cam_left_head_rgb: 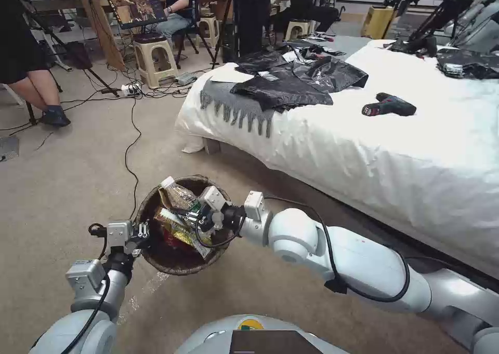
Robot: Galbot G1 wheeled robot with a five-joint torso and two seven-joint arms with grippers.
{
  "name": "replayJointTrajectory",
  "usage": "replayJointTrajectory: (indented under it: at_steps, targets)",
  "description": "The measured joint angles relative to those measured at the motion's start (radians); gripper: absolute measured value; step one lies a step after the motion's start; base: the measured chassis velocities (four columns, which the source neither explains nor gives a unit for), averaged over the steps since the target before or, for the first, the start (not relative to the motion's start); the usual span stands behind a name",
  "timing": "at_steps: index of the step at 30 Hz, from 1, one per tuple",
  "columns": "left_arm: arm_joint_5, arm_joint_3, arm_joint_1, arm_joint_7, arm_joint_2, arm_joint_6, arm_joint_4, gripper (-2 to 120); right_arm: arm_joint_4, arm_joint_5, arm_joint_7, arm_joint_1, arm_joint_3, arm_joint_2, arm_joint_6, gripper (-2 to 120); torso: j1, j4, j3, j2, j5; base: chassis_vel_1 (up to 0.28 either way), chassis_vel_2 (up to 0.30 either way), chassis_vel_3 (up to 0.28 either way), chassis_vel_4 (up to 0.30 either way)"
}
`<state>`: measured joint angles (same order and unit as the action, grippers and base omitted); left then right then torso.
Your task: Pick up the trash bin, then pick up the garbage from the floor and place it into the trash bin.
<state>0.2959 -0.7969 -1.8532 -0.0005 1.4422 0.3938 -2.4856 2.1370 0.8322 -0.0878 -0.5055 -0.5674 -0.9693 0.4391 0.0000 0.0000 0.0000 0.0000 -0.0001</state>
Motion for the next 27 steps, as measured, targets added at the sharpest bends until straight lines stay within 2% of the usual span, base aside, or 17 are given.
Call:
replayJointTrajectory:
  at_steps: [20, 21, 23, 24, 26, 27]
  targets:
    - [0.002, 0.001, 0.004, 0.002, -0.003, -0.001, 0.004, 0, -0.027, 0.000, -0.085, 0.000, -0.046, -0.039, 0.033, 34, 0.000, 0.0000, 0.000, 0.000, 0.0001, 0.000, 0.000, 0.000, 0.000]
    - [0.003, 0.001, 0.004, 0.002, -0.003, -0.001, 0.004, 0, -0.028, 0.000, -0.088, 0.000, -0.046, -0.040, 0.037, 35, 0.000, 0.0000, 0.000, 0.000, 0.0000, 0.000, 0.000, 0.000, 0.000]
    - [0.003, 0.001, 0.004, 0.003, -0.003, -0.002, 0.004, 0, -0.027, 0.001, -0.096, 0.001, -0.047, -0.041, 0.041, 45, 0.000, 0.0000, 0.000, 0.000, 0.0000, 0.000, 0.000, 0.000, 0.000]
    - [0.003, 0.001, 0.004, 0.003, -0.003, -0.002, 0.004, 0, -0.027, 0.001, -0.096, 0.001, -0.047, -0.041, 0.041, 45, 0.000, 0.0000, 0.000, 0.000, 0.0000, 0.000, 0.000, 0.000, 0.000]
    - [0.003, 0.002, 0.004, 0.004, -0.003, -0.002, 0.004, 0, -0.027, 0.001, -0.111, 0.001, -0.051, -0.045, 0.041, 55, 0.000, 0.0000, 0.000, 0.000, 0.0001, 0.000, 0.000, 0.000, 0.000]
    - [0.003, 0.002, 0.004, 0.004, -0.003, -0.002, 0.004, 0, -0.027, 0.001, -0.111, 0.001, -0.051, -0.045, 0.041, 55, 0.000, 0.0000, 0.000, 0.000, 0.0001, 0.000, 0.000, 0.000, 0.000]
